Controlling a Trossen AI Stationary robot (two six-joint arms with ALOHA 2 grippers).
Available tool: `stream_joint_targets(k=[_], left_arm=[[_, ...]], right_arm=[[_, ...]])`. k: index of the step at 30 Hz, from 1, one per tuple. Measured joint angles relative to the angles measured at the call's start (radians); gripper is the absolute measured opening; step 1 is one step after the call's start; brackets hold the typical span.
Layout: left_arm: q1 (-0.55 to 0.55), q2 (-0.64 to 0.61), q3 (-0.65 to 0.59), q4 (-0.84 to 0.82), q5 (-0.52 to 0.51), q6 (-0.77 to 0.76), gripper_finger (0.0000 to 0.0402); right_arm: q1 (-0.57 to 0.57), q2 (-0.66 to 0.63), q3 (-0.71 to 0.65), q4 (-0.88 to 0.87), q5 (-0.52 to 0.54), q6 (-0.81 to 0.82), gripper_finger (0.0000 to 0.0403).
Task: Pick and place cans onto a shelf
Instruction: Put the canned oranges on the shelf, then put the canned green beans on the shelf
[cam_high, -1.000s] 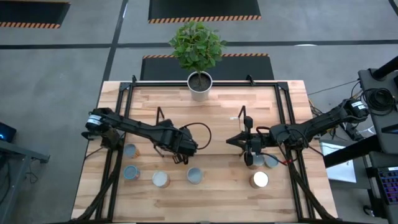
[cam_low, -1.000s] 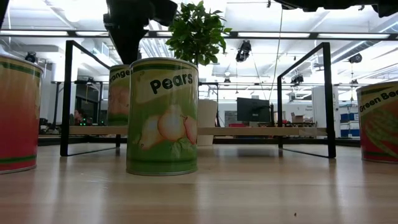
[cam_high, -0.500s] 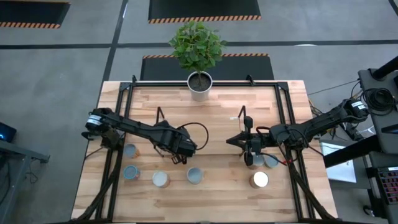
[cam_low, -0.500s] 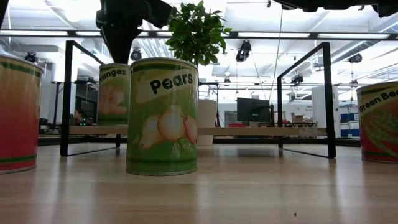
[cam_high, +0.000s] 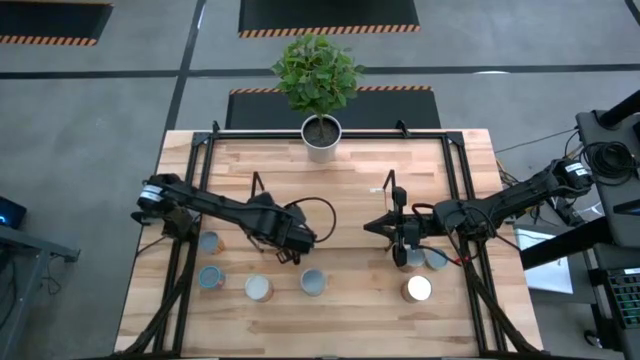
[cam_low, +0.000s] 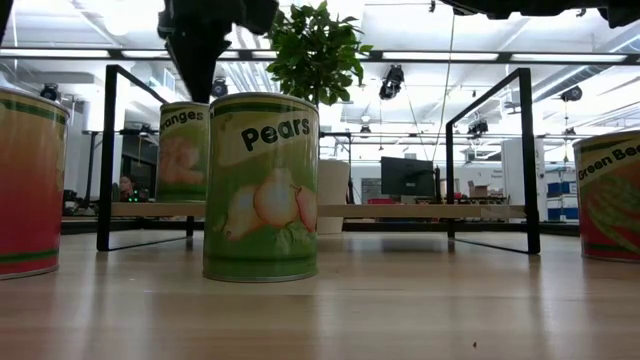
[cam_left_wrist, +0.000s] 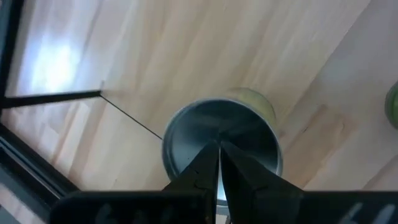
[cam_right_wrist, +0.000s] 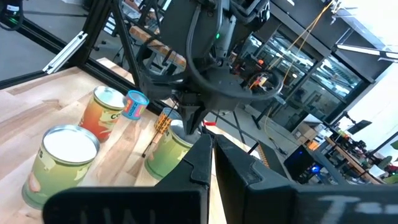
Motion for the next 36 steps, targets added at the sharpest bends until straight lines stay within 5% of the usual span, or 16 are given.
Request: stream_joint_targets(k=[9, 15, 21, 29, 36], left_arm=[[-0.070, -0.001, 0.133, 0.005, -0.186, 0.095, 0.0001], [-0.209, -0.015, 0.156, 0.286, -0.312, 0.476, 0.0001], [-0.260, -0.065, 0.112, 0.529, -0.277, 0.735, 0.0001], [-0.261, -0.153, -0.082, 0.679, -0.257, 0.763, 0.0001], [-0.261, -0.318, -0.340, 1.005, -0.256, 0.867, 0.0001]], right_arm=[[0.001, 0.000, 0.000, 0.002, 0.061, 0.019, 0.0009], [0.001, -0.008, 0.001, 0.004, 0.084, 0.068, 0.0009], [0.003, -0.013, 0.039, -0.050, 0.076, 0.141, 0.0009], [0.056, -0.010, 0.182, -0.382, 0.075, 0.316, 0.0009], [0.152, -0.010, 0.341, -0.729, 0.073, 0.563, 0.0009]])
